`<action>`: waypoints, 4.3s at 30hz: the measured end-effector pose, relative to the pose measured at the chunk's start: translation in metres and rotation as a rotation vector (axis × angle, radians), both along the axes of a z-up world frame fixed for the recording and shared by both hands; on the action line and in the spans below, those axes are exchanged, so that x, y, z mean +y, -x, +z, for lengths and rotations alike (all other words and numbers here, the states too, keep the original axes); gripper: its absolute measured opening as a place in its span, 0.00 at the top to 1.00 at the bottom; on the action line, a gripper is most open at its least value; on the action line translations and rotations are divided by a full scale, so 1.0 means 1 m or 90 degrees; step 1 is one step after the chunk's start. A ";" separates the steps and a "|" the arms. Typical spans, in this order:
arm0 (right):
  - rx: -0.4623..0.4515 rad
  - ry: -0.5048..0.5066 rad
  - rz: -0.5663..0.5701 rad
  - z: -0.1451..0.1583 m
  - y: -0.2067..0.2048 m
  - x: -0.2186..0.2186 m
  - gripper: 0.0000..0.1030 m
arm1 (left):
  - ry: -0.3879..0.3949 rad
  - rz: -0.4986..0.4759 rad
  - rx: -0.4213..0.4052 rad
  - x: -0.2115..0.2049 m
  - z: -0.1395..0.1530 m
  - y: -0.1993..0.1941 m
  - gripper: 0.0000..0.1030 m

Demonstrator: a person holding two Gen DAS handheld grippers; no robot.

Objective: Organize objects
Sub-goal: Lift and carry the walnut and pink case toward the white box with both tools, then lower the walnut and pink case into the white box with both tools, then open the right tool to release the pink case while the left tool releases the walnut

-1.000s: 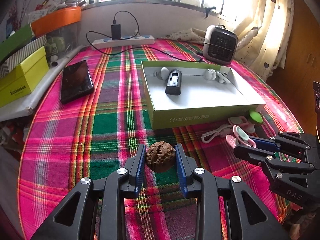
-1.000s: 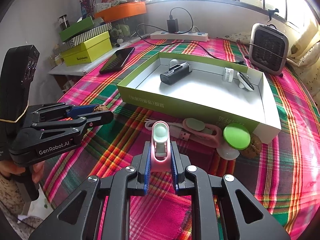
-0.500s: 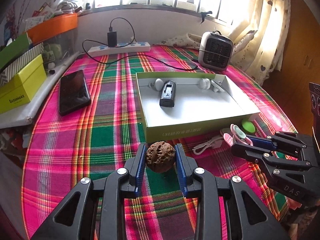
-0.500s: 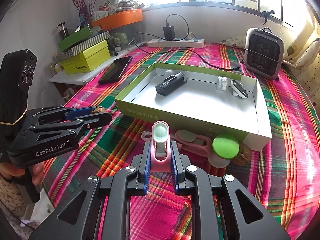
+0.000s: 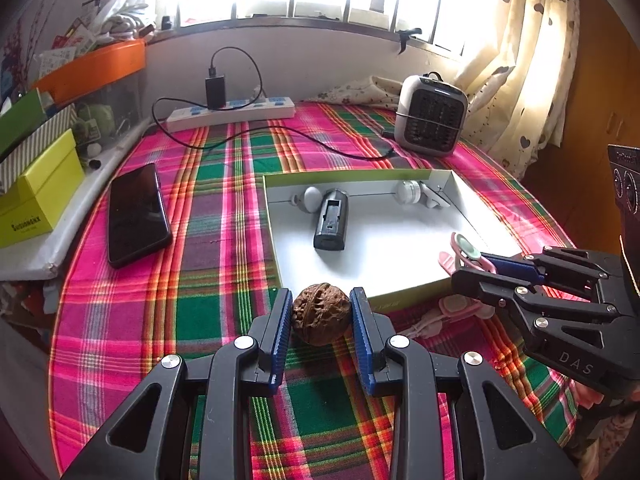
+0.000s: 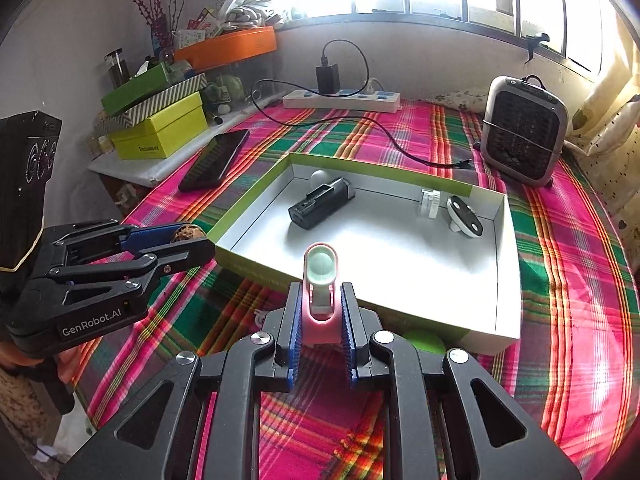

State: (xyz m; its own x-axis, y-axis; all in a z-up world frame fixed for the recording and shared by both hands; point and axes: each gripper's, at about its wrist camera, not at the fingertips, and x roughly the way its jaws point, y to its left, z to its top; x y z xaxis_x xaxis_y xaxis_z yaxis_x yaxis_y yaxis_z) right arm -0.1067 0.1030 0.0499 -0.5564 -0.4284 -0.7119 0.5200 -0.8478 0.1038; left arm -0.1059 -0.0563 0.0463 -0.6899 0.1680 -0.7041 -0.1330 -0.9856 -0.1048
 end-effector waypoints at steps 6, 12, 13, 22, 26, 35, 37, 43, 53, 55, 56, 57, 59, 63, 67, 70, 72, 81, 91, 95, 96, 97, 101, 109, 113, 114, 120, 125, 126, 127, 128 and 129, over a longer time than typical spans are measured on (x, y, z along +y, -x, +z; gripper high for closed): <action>-0.001 -0.004 -0.002 0.002 0.020 -0.001 0.82 | -0.003 -0.003 0.000 0.003 0.001 0.013 0.74; -0.008 -0.005 -0.009 -0.001 0.038 0.000 0.82 | -0.004 -0.004 -0.007 0.006 -0.001 0.025 0.74; -0.009 -0.008 -0.011 -0.001 0.042 0.000 0.82 | -0.004 -0.004 -0.008 0.006 -0.002 0.027 0.74; -0.024 -0.009 -0.018 -0.004 0.074 -0.001 0.82 | -0.005 -0.006 -0.021 0.009 -0.009 0.044 0.74; -0.032 -0.013 -0.019 -0.007 0.086 -0.004 0.82 | -0.004 -0.009 -0.028 0.011 -0.013 0.051 0.74; -0.048 -0.019 -0.020 -0.017 0.104 -0.006 0.82 | -0.001 -0.012 -0.041 0.013 -0.022 0.062 0.74; -0.051 -0.022 -0.021 -0.019 0.107 -0.006 0.82 | -0.002 -0.013 -0.045 0.014 -0.023 0.064 0.74; -0.056 -0.023 -0.020 -0.021 0.115 -0.006 0.82 | 0.002 -0.012 -0.045 0.014 -0.024 0.068 0.74; -0.062 -0.028 -0.012 -0.025 0.123 -0.012 0.82 | 0.007 -0.010 -0.045 0.016 -0.023 0.070 0.74; -0.064 -0.029 -0.011 -0.026 0.124 -0.013 0.82 | 0.010 -0.010 -0.044 0.016 -0.024 0.071 0.74; -0.065 -0.029 -0.011 -0.027 0.124 -0.014 0.82 | 0.009 -0.010 -0.044 0.016 -0.024 0.071 0.74; -0.065 -0.030 -0.009 -0.027 0.124 -0.014 0.82 | 0.009 -0.011 -0.044 0.016 -0.024 0.071 0.74; -0.067 -0.032 -0.008 -0.028 0.125 -0.015 0.82 | 0.009 -0.012 -0.044 0.016 -0.024 0.071 0.74; -0.067 -0.036 -0.007 -0.027 0.126 -0.016 0.82 | 0.013 -0.016 -0.047 0.019 -0.026 0.073 0.74; -0.070 -0.043 -0.007 -0.029 0.127 -0.018 0.82 | 0.016 -0.017 -0.049 0.020 -0.027 0.074 0.74; -0.069 -0.046 -0.007 -0.029 0.127 -0.019 0.82 | 0.016 -0.018 -0.050 0.021 -0.027 0.073 0.74; -0.069 -0.046 -0.008 -0.029 0.127 -0.019 0.82 | 0.016 -0.019 -0.050 0.021 -0.027 0.073 0.74; -0.073 -0.051 -0.007 -0.030 0.127 -0.019 0.82 | 0.017 -0.028 -0.057 0.024 -0.029 0.073 0.74; -0.077 -0.053 -0.008 -0.031 0.128 -0.019 0.82 | 0.025 -0.027 -0.059 0.026 -0.031 0.073 0.74; -0.077 -0.054 -0.008 -0.031 0.128 -0.019 0.82 | 0.026 -0.028 -0.059 0.027 -0.031 0.073 0.74; -0.077 -0.054 -0.008 -0.031 0.128 -0.019 0.82 | 0.029 -0.027 -0.059 0.027 -0.032 0.073 0.74; -0.077 -0.055 -0.009 -0.031 0.128 -0.019 0.82 | 0.031 -0.027 -0.060 0.027 -0.032 0.073 0.74; -0.079 -0.053 -0.008 -0.031 0.128 -0.019 0.82 | 0.033 -0.025 -0.060 0.028 -0.033 0.073 0.74; -0.078 -0.054 -0.010 -0.031 0.128 -0.019 0.82 | 0.038 -0.024 -0.062 0.028 -0.034 0.073 0.74; -0.078 -0.055 -0.011 -0.031 0.128 -0.019 0.82 | 0.038 -0.025 -0.061 0.029 -0.033 0.073 0.73; -0.077 -0.055 -0.011 -0.031 0.128 -0.019 0.81 | 0.038 -0.025 -0.062 0.029 -0.034 0.073 0.73; -0.077 -0.055 -0.015 -0.032 0.128 -0.018 0.79 | 0.038 -0.025 -0.061 0.029 -0.033 0.073 0.73; -0.075 -0.055 -0.016 -0.031 0.128 -0.017 0.69 | 0.038 -0.025 -0.062 0.030 -0.033 0.073 0.72; -0.074 -0.055 -0.017 -0.031 0.128 -0.017 0.67 | 0.038 -0.025 -0.061 0.030 -0.033 0.073 0.72; -0.073 -0.054 -0.018 -0.031 0.128 -0.017 0.67 | 0.038 -0.026 -0.061 0.029 -0.033 0.073 0.72; -0.073 -0.054 -0.019 -0.031 0.128 -0.017 0.66 | 0.038 -0.025 -0.061 0.029 -0.033 0.072 0.71; -0.073 -0.055 -0.020 -0.031 0.128 -0.017 0.66 | 0.037 -0.026 -0.060 0.029 -0.033 0.072 0.71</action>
State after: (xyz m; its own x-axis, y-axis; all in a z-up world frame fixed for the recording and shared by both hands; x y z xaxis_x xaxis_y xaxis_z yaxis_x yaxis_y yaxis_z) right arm -0.2343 0.0865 0.0190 -0.4812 -0.3471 -0.8050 0.4824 -0.8716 0.0875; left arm -0.1779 -0.0272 0.0132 -0.6131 0.1517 -0.7753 -0.1651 -0.9843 -0.0620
